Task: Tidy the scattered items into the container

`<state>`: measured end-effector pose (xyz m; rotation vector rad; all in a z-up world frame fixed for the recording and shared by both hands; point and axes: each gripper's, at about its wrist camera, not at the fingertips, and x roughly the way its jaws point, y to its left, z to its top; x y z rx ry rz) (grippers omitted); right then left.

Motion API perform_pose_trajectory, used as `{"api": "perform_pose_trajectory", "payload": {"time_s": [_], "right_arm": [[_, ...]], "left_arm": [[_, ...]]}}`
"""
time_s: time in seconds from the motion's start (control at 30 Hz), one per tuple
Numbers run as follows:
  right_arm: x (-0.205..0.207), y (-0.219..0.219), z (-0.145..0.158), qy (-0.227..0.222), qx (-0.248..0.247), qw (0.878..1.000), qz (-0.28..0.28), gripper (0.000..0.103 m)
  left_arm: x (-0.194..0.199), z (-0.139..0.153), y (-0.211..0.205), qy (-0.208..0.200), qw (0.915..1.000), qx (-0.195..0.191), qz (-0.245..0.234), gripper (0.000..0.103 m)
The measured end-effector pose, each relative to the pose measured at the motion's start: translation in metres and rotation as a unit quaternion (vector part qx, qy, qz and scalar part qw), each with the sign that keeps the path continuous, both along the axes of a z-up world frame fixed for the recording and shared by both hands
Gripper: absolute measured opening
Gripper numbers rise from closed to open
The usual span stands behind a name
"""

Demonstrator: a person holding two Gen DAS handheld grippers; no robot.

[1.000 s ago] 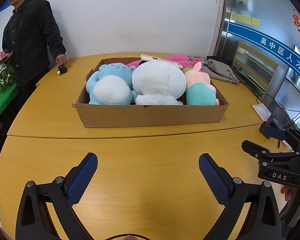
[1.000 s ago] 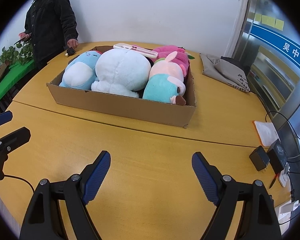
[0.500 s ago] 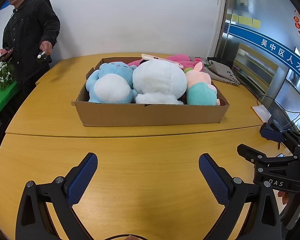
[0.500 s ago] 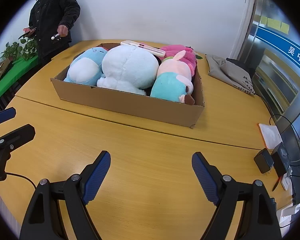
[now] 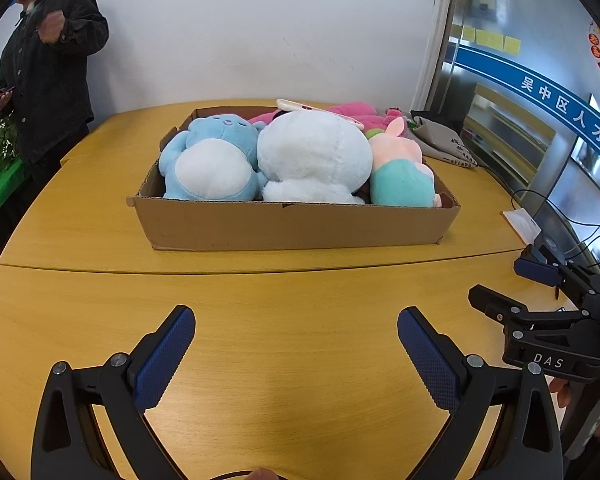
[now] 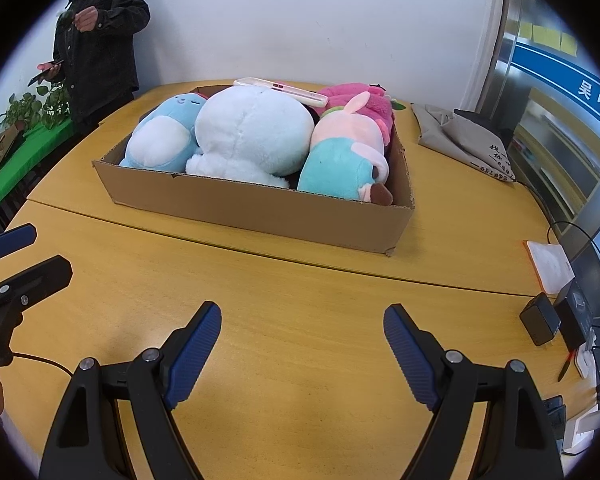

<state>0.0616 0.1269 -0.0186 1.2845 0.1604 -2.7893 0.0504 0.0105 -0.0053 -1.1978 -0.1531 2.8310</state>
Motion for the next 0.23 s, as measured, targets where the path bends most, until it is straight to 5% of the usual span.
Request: {"api": "perform_pose_trajectory", "payload": {"time_s": [0.23], "right_arm": [[-0.0032,0.0027,-0.0064,-0.003,-0.006,1.0,-0.002,0.084]], "left_arm": [[-0.0006,-0.0074,0.0088,-0.004,0.9997,-0.025,-0.002,0.103]]}}
